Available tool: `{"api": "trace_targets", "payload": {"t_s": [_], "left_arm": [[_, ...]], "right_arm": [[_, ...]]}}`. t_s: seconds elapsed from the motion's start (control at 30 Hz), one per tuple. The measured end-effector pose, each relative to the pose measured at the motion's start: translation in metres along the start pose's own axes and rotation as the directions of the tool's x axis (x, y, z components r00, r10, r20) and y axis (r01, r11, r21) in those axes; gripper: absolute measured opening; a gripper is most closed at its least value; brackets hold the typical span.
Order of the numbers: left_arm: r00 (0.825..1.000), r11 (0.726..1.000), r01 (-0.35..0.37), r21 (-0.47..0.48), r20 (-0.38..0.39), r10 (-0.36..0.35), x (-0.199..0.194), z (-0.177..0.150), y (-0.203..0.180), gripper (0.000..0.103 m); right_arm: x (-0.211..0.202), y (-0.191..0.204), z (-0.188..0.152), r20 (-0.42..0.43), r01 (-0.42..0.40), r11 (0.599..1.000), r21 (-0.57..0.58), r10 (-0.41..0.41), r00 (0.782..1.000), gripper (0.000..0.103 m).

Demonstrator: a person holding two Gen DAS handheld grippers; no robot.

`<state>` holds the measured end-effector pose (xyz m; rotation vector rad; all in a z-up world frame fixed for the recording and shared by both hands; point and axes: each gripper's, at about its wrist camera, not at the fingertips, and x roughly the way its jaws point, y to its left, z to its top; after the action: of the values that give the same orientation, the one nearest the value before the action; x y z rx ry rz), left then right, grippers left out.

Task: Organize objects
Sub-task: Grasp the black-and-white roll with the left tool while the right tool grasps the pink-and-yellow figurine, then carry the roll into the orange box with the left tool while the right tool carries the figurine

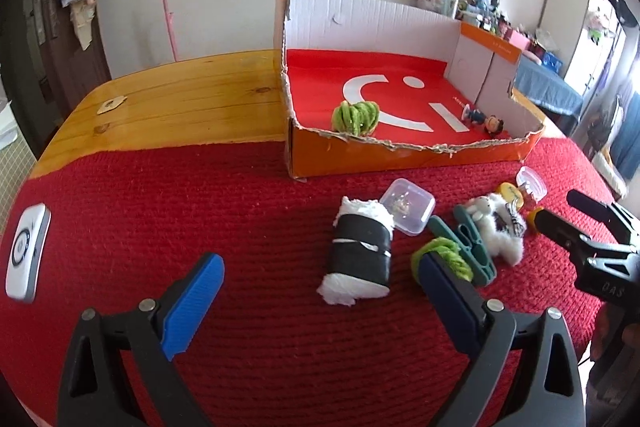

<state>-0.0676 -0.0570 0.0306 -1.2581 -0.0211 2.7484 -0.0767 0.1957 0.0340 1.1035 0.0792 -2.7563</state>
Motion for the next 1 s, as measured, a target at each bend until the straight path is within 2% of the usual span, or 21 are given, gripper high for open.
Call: {"api": "trace_targets", "payload": {"t_s": [0.1, 0.27, 0.37, 0.47, 0.57, 0.7, 0.73, 0.77, 0.87, 1.0], "left_arm": [[1.0, 1.0, -0.003, 0.028, -0.022, 0.004, 0.009, 0.004, 0.003, 0.095], [0.998, 0.997, 0.008, 0.076, -0.063, -0.003, 0.022, 0.005, 0.003, 0.093], [0.998, 0.994, 0.001, 0.107, -0.057, 0.005, 0.025, 0.007, 0.0, 0.091], [0.998, 0.993, 0.021, 0.118, -0.055, -0.015, 0.026, 0.01, -0.002, 0.084], [0.998, 0.991, 0.04, 0.129, -0.046, -0.034, 0.028, 0.011, -0.005, 0.075], [0.997, 0.985, 0.072, 0.154, -0.018, -0.07, 0.024, 0.008, -0.012, 0.051], [0.997, 0.984, 0.082, 0.159, -0.013, -0.081, 0.023, 0.007, -0.014, 0.04], [0.996, 0.983, 0.093, 0.16, -0.006, -0.093, 0.022, 0.005, -0.016, 0.036], [0.996, 0.984, 0.085, 0.156, 0.011, -0.088, 0.019, 0.003, -0.018, 0.035], [0.993, 0.985, 0.112, 0.13, 0.015, -0.115, 0.014, 0.004, -0.017, 0.035]], "right_arm": [[0.005, 0.0, 0.001, -0.011, 0.018, 1.0, -0.007, -0.018, 1.0, 0.084], [0.014, 0.002, 0.001, -0.053, 0.006, 1.0, -0.014, -0.007, 0.999, 0.07], [0.019, 0.004, 0.002, -0.078, -0.015, 1.0, -0.021, 0.013, 0.997, 0.061], [0.022, 0.006, 0.003, -0.09, -0.031, 0.999, -0.023, 0.029, 0.996, 0.051], [0.023, 0.009, 0.005, -0.089, -0.045, 0.999, -0.024, 0.043, 0.995, 0.039], [0.022, 0.013, 0.002, -0.076, -0.064, 0.997, -0.037, 0.061, 0.995, 0.024], [0.021, 0.014, 0.001, -0.073, -0.066, 0.997, -0.044, 0.062, 0.995, 0.022], [0.02, 0.015, 0.0, -0.068, -0.069, 0.996, -0.052, 0.065, 0.996, 0.02], [0.017, 0.014, -0.003, -0.054, -0.08, 0.996, -0.044, 0.078, 0.995, 0.02], [0.01, 0.014, -0.002, -0.039, -0.102, 0.994, -0.041, 0.1, 0.994, 0.02]]}}
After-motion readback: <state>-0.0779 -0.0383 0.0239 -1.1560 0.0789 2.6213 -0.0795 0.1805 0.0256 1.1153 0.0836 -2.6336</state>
